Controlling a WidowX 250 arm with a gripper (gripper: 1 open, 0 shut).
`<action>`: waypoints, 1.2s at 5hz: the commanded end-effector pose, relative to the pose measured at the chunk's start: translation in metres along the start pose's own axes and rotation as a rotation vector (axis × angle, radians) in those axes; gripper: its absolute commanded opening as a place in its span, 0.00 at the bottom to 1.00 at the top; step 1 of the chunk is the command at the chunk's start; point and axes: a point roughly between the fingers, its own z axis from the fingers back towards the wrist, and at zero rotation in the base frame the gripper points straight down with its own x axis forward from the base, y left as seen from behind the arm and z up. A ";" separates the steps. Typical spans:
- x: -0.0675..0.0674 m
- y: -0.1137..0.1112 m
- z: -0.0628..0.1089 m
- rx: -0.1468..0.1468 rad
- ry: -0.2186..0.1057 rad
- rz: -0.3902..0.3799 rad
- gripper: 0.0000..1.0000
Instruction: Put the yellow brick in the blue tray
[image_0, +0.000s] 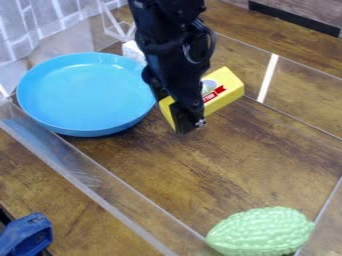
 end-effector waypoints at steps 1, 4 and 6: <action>0.012 0.006 0.019 0.023 -0.091 0.009 0.00; 0.016 0.007 0.033 0.009 -0.132 0.017 0.00; 0.012 -0.002 0.032 -0.014 -0.145 0.047 0.00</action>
